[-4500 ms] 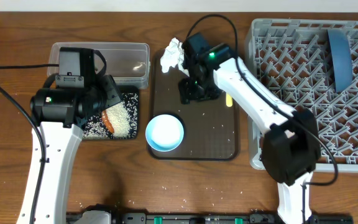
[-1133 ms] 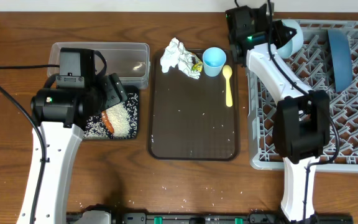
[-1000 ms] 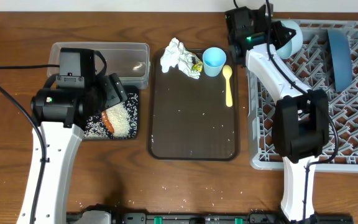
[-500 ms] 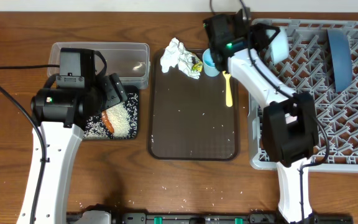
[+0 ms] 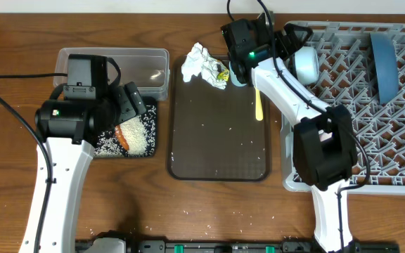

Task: Sort waste into correct bins and load items into the dishwasher rack
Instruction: 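Withdraw the right gripper and reach the left gripper toward the light-blue cup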

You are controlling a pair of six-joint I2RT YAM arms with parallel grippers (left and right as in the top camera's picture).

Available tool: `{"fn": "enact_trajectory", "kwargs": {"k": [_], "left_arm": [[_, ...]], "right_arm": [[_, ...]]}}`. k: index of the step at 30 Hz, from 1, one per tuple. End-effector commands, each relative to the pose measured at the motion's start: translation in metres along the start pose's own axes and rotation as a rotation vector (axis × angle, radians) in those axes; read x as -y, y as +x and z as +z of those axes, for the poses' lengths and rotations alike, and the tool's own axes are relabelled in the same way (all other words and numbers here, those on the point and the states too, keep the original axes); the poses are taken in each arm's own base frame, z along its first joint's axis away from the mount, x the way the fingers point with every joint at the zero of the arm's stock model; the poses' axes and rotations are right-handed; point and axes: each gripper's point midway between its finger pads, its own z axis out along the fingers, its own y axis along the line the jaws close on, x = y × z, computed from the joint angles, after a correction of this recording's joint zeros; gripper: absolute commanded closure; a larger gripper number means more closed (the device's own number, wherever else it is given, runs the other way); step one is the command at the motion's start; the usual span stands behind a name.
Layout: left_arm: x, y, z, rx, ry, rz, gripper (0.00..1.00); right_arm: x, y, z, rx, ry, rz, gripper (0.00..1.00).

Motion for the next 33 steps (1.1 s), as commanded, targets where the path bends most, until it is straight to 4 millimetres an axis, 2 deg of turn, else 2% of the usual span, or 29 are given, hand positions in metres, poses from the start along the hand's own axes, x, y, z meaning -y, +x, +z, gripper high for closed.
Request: {"fn": "enact_trajectory", "kwargs": {"k": [1, 3, 5, 11, 14, 17, 20, 21, 22, 25, 26, 30, 32, 33], "left_arm": [[-0.004, 0.001, 0.003, -0.007, -0.019, -0.001, 0.05], [-0.005, 0.002, 0.003, -0.008, -0.020, 0.000, 0.05], [-0.005, 0.002, 0.003, -0.009, -0.019, 0.012, 0.05], [-0.006, 0.004, 0.003, -0.020, -0.025, 0.068, 0.05], [-0.008, 0.007, 0.003, -0.032, -0.031, 0.068, 0.05], [-0.008, 0.009, 0.003, -0.039, -0.034, 0.068, 0.05], [-0.009, 0.009, 0.003, -0.039, -0.035, 0.068, 0.05], [-0.009, 0.009, 0.003, -0.041, -0.036, 0.068, 0.05], [-0.009, 0.009, 0.004, -0.043, -0.037, 0.068, 0.05], [-0.010, 0.010, 0.008, -0.054, -0.049, 0.068, 0.05], [-0.011, 0.010, 0.009, -0.061, -0.052, 0.068, 0.05], [-0.006, 0.014, 0.017, -0.097, -0.032, 0.129, 0.05], [0.008, 0.017, 0.024, -0.123, 0.032, 0.226, 0.05], [0.015, 0.019, 0.028, -0.132, 0.062, 0.268, 0.05]], "right_arm": [[0.050, -0.014, -0.021, 0.065, -0.063, 0.161, 0.10], [0.060, -0.018, -0.034, 0.105, -0.147, 0.188, 0.10], [0.060, -0.019, -0.053, 0.147, -0.292, 0.218, 0.09], [0.020, -0.019, -0.142, 0.257, -0.985, 0.228, 0.02], [0.010, -0.024, -0.170, 0.279, -1.182, 0.266, 0.01], [0.006, -0.031, -0.163, 0.214, -1.204, 0.395, 0.01], [-0.006, -0.032, -0.145, 0.140, -1.193, 0.467, 0.02], [-0.011, -0.032, -0.140, 0.114, -1.192, 0.488, 0.07], [-0.018, -0.031, -0.132, 0.074, -1.191, 0.517, 0.20], [-0.039, -0.024, -0.117, -0.020, -1.191, 0.551, 0.48], [-0.046, -0.022, -0.113, -0.048, -1.189, 0.556, 0.50], [-0.063, -0.015, -0.106, -0.110, -1.186, 0.561, 0.49], [-0.062, -0.015, -0.104, -0.118, -1.184, 0.577, 0.47], [-0.059, -0.018, -0.104, -0.108, -1.184, 0.586, 0.42]]}}
